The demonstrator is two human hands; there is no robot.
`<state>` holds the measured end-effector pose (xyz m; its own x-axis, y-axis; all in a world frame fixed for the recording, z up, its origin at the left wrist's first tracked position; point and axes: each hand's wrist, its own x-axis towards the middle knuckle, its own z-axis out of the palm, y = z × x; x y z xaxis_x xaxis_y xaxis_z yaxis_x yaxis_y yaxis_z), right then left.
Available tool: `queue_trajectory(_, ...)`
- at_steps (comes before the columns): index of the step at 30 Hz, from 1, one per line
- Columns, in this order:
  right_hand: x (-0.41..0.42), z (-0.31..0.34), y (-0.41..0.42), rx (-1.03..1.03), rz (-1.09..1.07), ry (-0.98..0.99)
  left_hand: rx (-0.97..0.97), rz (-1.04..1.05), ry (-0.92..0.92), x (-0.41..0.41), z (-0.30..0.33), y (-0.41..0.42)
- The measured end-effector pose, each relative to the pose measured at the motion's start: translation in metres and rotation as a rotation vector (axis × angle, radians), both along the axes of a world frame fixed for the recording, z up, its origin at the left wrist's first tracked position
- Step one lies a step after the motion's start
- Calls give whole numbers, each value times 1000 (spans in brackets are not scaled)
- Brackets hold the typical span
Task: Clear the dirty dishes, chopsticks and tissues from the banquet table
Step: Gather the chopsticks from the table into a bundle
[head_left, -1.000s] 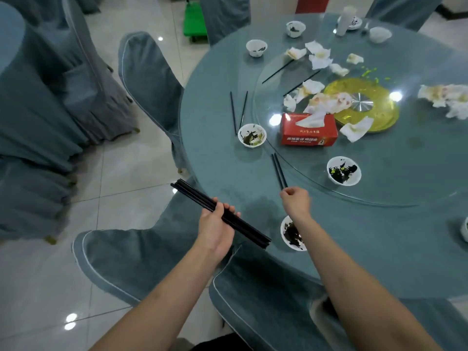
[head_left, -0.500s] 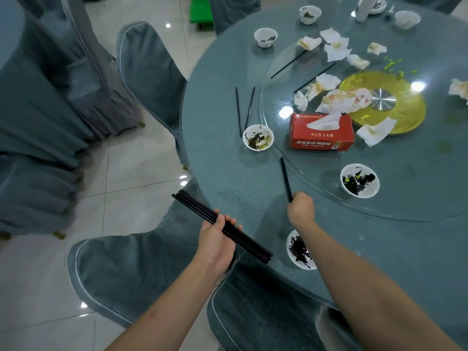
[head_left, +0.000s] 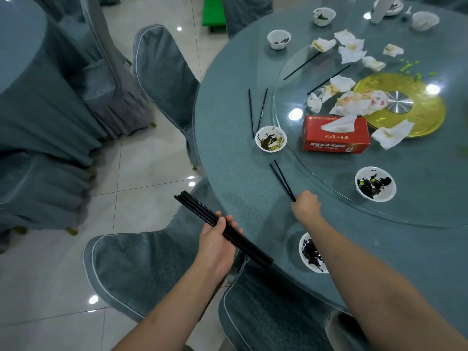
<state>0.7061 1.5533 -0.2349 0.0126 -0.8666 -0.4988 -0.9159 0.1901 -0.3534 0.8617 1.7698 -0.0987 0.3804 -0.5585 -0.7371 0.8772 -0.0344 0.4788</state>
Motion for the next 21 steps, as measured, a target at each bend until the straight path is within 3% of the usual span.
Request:
queue_trajectory(9,39,44,22,-27,125,-95,-15,32,7,27,13,22)
queue_trajectory(21,132,137,157,9,97,-521,-71,5,60,112,18,98)
